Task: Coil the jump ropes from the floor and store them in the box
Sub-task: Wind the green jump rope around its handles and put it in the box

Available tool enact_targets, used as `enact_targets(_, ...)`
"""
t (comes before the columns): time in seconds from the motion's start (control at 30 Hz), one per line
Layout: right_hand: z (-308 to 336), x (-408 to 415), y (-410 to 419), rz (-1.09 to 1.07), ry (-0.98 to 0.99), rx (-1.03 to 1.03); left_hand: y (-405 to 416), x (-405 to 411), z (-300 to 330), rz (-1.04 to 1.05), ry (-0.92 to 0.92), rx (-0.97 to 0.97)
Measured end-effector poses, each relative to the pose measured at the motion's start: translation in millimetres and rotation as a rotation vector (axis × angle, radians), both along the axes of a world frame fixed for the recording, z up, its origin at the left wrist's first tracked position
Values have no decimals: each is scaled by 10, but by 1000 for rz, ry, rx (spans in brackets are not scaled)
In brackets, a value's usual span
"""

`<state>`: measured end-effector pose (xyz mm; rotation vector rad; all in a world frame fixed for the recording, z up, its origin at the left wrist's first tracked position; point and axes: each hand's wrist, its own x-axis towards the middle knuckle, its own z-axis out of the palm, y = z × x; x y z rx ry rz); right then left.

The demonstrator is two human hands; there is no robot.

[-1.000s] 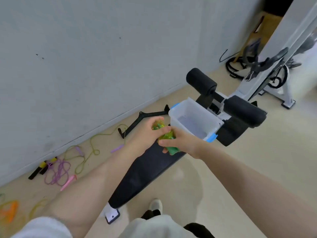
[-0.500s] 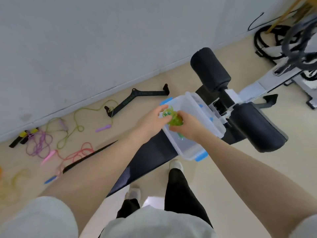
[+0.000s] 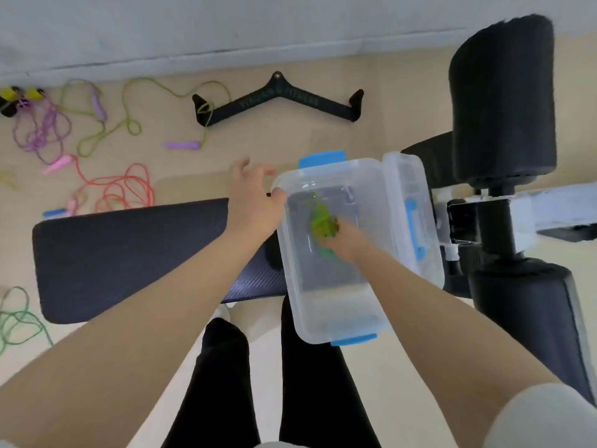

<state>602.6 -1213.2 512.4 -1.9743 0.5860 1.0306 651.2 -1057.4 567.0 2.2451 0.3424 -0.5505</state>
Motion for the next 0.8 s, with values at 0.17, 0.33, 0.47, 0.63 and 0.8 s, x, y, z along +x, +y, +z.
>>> enact_targets(0.17,3,67,107,127,-34,-57,197,-72,-101,210,126,-28)
enact_targets(0.33,639,359,422,174,-349,-164,649,-178,228,137,86,-21)
enact_targets(0.47,1246,477,1130,258,-428,35,1265,-471,729,168,15,6)
enact_targets(0.63,1640,111,2460,482,-366,168,2372,-1136,1320,367,-81,-16)
enact_targets(0.8,1887,-689,3997,741,-347,270,3801,-2300,1653,570,-102,2)
